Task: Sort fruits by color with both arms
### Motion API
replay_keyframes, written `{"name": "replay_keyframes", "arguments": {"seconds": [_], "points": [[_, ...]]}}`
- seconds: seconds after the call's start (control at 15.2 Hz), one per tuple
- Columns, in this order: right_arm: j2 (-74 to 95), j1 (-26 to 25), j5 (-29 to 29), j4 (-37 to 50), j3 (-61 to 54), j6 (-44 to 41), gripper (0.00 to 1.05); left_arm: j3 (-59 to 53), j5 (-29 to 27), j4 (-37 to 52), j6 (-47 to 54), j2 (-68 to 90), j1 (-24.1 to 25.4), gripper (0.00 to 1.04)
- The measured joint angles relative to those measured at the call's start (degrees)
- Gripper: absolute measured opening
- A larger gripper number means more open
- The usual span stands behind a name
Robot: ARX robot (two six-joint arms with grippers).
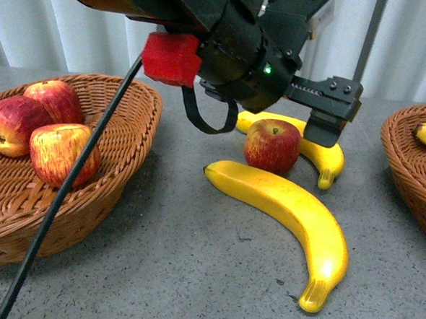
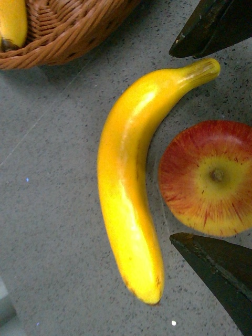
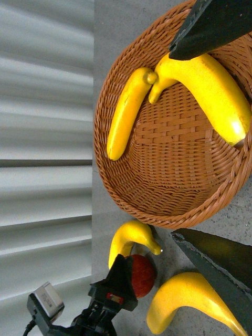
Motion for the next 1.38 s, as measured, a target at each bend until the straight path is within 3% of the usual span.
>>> {"name": "replay_keyframes", "arguments": {"seconds": [0.2,0.53,0.59,0.66,0.79,0.92,1.12,1.25,1.38], "points": [[0.0,0.0,0.0,0.0,0.0,0.0,0.98,0.66,-2.75,-0.59,0.09,3.15,0.7,0.98],[0.0,0.0,0.02,-0.02,0.0,0.0,0.98,1.11,-1.84,-0.83,0.04,4.87,1.62,0.97],[0.0,0.0,0.0,0.0,0.0,0.0,0.98,1.11,-1.75,-0.85,-0.02,5.16,1.62,0.87],[0.0,0.0,0.02,0.0,0.0,0.0,0.98,1.11,-1.36,-0.59,-0.44,5.11,1.62,0.7],[0.0,0.0,0.0,-0.02,0.0,0.0,0.98,-2.08,-3.76,2.6,-2.75,-1.66,3.48,0.68],[0.0,0.0,0.0,0.0,0.0,0.0,0.98,-3.93,-6.75,4.81,-5.18,-7.89,6.16,0.67],[0.0,0.0,0.02,0.0,0.0,0.0,0.98,-9.4,-13.49,5.09,-13.03,-16.83,15.15,0.67],[0.0,0.0,0.0,0.0,0.0,0.0,0.98,-13.16,-13.75,3.85,-15.76,-16.74,19.56,0.67],[0.0,0.0,0.0,0.0,0.0,0.0,0.98,-14.93,-12.68,4.17,-16.65,-16.26,20.7,0.67]]}}
